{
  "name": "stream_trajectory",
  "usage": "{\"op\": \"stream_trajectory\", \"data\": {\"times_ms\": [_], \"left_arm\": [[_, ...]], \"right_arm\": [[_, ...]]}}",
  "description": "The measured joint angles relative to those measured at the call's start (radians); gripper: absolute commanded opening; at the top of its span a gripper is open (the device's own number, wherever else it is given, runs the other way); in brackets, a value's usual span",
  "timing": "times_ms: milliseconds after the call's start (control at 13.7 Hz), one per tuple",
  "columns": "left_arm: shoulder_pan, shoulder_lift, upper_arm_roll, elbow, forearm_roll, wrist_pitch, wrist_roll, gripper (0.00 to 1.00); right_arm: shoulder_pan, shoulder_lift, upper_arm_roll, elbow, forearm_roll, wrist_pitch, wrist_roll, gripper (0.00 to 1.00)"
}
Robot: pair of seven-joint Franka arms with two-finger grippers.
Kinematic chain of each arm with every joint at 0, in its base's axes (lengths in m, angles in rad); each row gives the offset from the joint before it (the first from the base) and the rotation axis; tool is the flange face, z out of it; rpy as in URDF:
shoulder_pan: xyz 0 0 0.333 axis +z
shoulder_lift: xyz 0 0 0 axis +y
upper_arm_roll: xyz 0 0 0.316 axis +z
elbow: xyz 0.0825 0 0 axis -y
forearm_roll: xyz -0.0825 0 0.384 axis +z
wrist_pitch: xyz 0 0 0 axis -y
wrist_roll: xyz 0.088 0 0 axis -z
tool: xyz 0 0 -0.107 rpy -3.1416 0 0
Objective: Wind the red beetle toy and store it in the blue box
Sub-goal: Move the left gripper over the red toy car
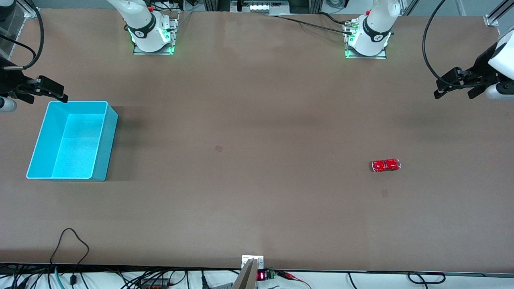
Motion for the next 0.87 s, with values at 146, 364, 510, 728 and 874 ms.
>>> {"op": "stream_trajectory", "data": {"times_ms": [146,364,510,728,874], "left_arm": [[0.0,-0.001,0.0,-0.002,0.0,0.0,0.0,1.0],[0.0,-0.002,0.0,-0.003,0.0,-0.001,0.0,1.0],[-0.001,0.001,-0.002,-0.004,0.0,-0.001,0.0,1.0],[-0.002,0.016,-0.004,-0.004,0.0,-0.008,0.0,1.0],[-0.002,0.056,-0.005,-0.005,0.0,-0.013,0.0,1.0]], "right_arm": [[0.0,0.0,0.0,0.0,0.0,0.0,0.0,1.0],[0.0,0.0,0.0,0.0,0.0,0.0,0.0,1.0],[0.0,0.0,0.0,0.0,0.0,0.0,0.0,1.0],[0.0,0.0,0.0,0.0,0.0,0.0,0.0,1.0],[0.0,0.0,0.0,0.0,0.0,0.0,0.0,1.0]]}}
